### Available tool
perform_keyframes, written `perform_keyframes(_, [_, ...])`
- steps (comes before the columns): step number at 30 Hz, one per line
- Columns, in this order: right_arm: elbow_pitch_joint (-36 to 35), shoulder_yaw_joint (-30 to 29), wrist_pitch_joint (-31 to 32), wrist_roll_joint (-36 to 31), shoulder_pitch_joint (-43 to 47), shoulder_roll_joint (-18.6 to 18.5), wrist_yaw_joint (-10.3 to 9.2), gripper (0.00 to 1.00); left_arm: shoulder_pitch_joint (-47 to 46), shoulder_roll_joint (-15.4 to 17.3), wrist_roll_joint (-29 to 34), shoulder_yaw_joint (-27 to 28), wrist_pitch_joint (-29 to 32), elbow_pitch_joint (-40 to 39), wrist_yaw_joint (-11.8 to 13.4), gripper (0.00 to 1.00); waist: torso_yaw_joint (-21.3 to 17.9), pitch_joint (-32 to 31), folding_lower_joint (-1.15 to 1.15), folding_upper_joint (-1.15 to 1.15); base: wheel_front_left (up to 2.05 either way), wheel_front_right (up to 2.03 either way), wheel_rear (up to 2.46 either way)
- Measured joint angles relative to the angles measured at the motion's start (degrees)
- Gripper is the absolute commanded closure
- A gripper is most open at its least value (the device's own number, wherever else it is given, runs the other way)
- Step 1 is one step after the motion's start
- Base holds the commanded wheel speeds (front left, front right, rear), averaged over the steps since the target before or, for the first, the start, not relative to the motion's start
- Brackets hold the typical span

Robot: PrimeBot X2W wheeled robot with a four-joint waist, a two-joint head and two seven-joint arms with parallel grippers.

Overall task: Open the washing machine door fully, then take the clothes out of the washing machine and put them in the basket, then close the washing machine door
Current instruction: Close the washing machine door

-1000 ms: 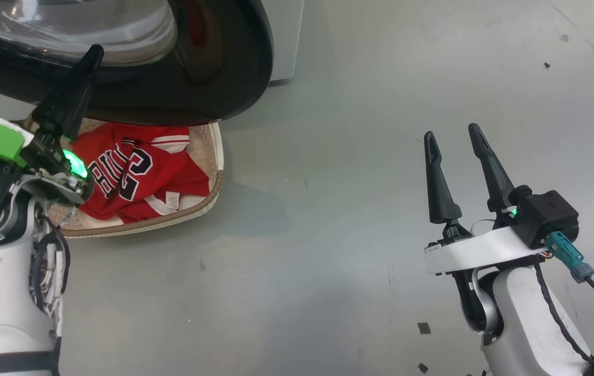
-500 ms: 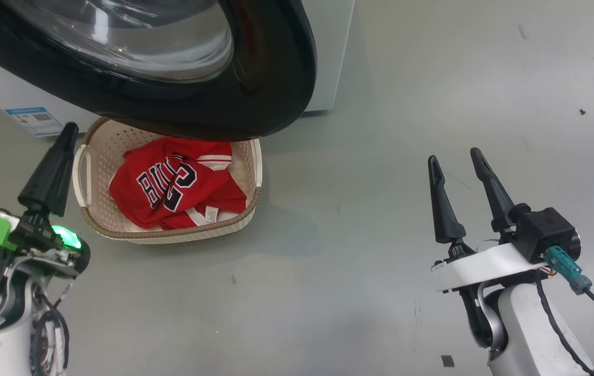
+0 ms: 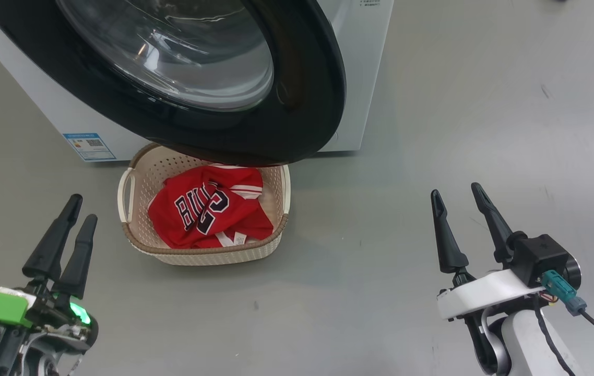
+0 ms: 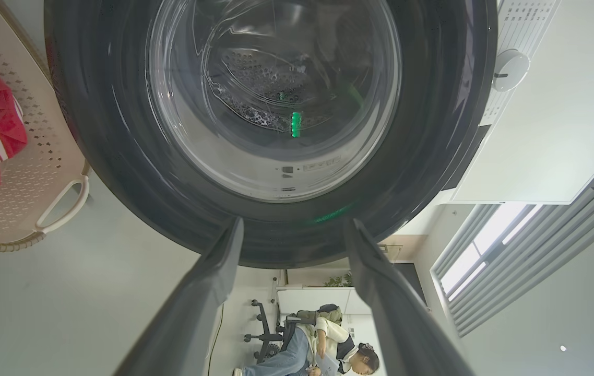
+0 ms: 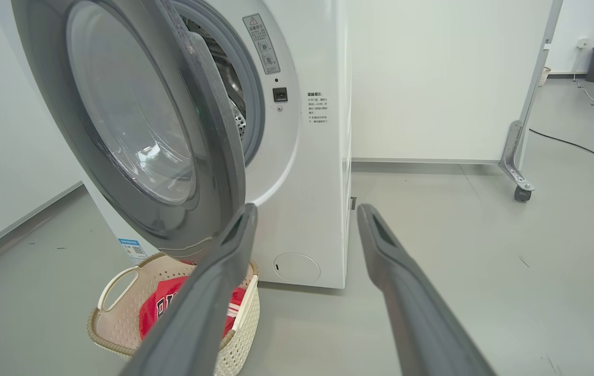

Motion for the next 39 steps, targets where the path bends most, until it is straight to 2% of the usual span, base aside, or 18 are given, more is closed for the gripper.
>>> perform_keyframes(5, [0.37, -0.16, 0.0, -0.01, 1.4, 0.02, 0.08, 0.0, 3.8, 0.0, 3.7, -0.01, -2.88, -1.75, 0.0, 0.0, 0.88, -2.16, 0.0, 0.0, 0.0, 0.0, 0.0])
perform_keyframes(15, [0.46, -1.18, 0.0, -0.01, 3.88, 0.05, 0.47, 0.0, 7.42, 0.05, 18.81, -1.35, -11.46, -8.26, 0.0, 0.0, 1.95, -5.59, 0.0, 0.0, 0.0, 0.0, 0.0])
perform_keyframes(16, [0.46, -1.18, 0.0, -0.01, 3.88, 0.05, 0.47, 0.0, 7.42, 0.05, 18.81, -1.35, -11.46, -8.26, 0.0, 0.0, 1.95, -5.59, 0.0, 0.0, 0.0, 0.0, 0.0])
perform_keyframes(17, [0.46, -1.2, 0.0, -0.01, 4.0, 0.07, 0.48, 0.0, 7.59, 0.12, 23.39, -2.5, -13.39, -9.92, 0.0, 0.0, 2.1, -6.13, 0.0, 0.0, 0.0, 0.0, 0.0])
perform_keyframes(18, [0.46, -1.2, 0.0, -0.01, 4.0, 0.07, 0.48, 0.0, 7.59, 0.12, 23.39, -2.5, -13.39, -9.92, 0.0, 0.0, 2.1, -6.13, 0.0, 0.0, 0.0, 0.0, 0.0])
perform_keyframes(19, [0.44, -1.22, 0.0, -0.01, 4.02, 0.08, 0.49, 0.0, 7.8, 0.63, 26.25, -3.47, -14.08, -10.78, 0.0, 0.0, 2.15, -6.37, 0.0, 0.0, 0.0, 0.0, 0.0])
perform_keyframes(30, [-0.56, -2.29, 0.0, -0.57, 4.88, 0.02, 0.66, 0.0, 8.32, 8.73, 55.23, -9.43, -27.77, -17.4, -0.03, 0.0, 2.64, -7.74, 0.0, 0.0, 0.0, 0.0, 0.0])
perform_keyframes(36, [-0.89, -2.54, 0.0, -0.78, 5.02, 0.0, 0.67, 0.0, 10.56, 10.26, 68.07, -10.89, -32.75, -16.56, -0.07, 0.0, 2.77, -8.14, 0.0, 0.0, 0.0, 0.0, 0.0])
perform_keyframes(39, [-1.08, -2.55, 0.0, -1.1, 5.32, 0.0, 0.74, 0.0, 12.06, 10.6, 72.81, -11.98, -34.1, -15.83, 0.74, 0.0, 2.76, -8.34, 0.0, 0.0, 0.0, 0.0, 0.0])
